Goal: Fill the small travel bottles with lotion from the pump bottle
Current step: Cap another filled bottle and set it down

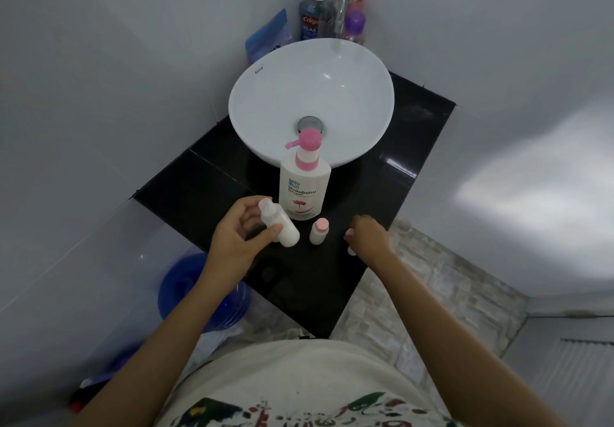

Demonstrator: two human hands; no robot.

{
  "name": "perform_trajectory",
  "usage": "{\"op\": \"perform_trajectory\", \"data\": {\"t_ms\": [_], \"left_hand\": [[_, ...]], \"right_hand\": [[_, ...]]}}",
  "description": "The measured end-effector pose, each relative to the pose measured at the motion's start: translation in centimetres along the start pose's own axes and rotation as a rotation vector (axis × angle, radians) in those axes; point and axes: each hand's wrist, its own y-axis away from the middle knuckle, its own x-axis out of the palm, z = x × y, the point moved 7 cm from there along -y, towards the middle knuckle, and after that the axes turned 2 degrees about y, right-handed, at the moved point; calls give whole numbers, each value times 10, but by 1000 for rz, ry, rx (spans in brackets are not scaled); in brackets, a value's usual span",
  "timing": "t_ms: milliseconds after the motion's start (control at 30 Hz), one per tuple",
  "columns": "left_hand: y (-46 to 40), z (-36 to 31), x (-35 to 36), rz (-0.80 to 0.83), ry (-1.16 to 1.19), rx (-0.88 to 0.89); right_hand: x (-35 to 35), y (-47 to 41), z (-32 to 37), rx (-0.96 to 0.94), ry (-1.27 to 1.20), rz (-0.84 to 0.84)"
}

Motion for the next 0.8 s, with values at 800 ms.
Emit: {"op": "perform_trajectory", "data": {"t_ms": [800], "left_hand": [[9,-24,26,161,-1,18]], "right_hand": [[-127,122,63,-443,-812,-51]]}}
